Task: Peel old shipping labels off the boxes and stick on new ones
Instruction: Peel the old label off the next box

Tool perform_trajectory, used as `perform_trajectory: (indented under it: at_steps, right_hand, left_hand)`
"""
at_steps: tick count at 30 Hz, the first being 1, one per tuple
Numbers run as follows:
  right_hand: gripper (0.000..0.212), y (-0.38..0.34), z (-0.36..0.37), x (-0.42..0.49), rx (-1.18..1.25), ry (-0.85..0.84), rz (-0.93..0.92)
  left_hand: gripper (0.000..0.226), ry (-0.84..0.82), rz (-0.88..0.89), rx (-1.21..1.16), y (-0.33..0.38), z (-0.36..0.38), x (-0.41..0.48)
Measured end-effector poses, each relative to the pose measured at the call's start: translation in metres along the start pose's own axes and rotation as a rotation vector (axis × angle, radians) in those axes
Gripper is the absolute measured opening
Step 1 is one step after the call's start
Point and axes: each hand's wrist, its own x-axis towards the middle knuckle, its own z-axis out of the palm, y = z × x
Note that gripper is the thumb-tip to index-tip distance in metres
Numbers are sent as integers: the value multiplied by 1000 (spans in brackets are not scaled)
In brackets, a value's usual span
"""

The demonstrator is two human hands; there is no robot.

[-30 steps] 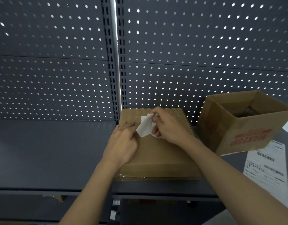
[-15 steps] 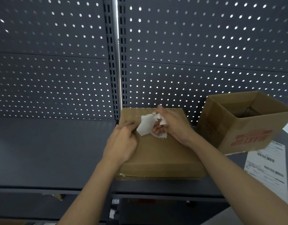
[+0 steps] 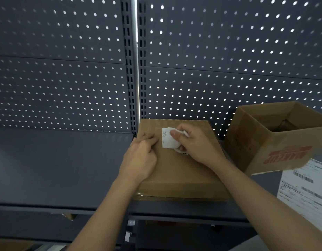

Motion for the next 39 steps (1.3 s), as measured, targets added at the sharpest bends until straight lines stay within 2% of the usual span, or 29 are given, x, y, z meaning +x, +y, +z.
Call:
perform_trajectory:
  at_steps: [6, 13, 22, 31, 39]
  right_hand:
    - [26, 2, 1, -1, 29, 68, 24]
    - [31, -5, -3, -5, 196, 96, 104]
    - [22, 0, 0, -1, 278, 217, 39]
    - [21, 6, -4, 0, 252, 320, -21]
    - [19, 4, -4, -1, 241, 325, -69]
  left_hand:
    - [63, -4, 6, 10, -1, 1, 0]
    - [51, -5, -22, 3, 3, 0, -1]
    - [34, 25, -14, 15, 10, -6, -6]
    - [33, 47, 9, 14, 10, -6, -5]
    - [36, 32, -20, 20, 10, -5, -5]
